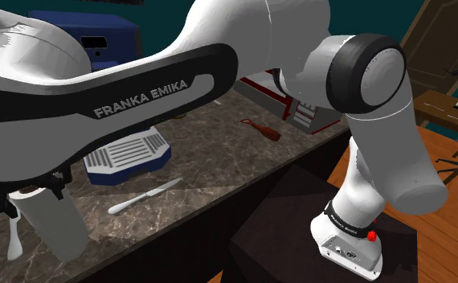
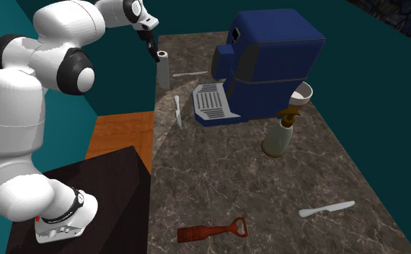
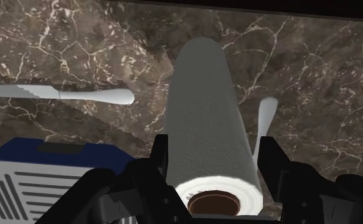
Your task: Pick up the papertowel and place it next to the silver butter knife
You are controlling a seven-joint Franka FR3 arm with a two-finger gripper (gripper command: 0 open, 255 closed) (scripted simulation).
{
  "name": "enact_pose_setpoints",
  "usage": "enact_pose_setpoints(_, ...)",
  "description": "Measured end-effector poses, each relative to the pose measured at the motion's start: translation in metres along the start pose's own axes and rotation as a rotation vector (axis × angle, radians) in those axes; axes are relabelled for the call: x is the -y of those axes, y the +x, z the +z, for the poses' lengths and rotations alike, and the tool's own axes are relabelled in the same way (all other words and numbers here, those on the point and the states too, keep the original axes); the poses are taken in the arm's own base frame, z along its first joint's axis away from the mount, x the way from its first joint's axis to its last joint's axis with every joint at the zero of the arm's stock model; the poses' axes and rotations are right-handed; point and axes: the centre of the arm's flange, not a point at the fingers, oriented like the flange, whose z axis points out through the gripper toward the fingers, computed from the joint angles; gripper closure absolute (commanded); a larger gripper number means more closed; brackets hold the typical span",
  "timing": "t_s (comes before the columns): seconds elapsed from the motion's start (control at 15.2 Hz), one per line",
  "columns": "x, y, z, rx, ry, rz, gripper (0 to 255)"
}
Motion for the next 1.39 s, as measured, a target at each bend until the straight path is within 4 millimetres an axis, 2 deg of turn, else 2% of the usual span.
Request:
enact_pose_setpoints(0.26,0.000,0.000,0.001,0.000,0.000,0.000,255)
enact_pose_setpoints(0.33,0.000,0.000,0.001,0.000,0.000,0.000,0)
enact_pose_setpoints(0.73,0.000,0.000,0.001,0.000,0.000,0.000,0)
enact_pose_setpoints(1.06,0.000,-0.002,-0.045,-0.001,0.002,0.000,0)
enact_pose_setpoints(1.39,0.000,0.000,-0.049,0.000,0.001,0.000,0)
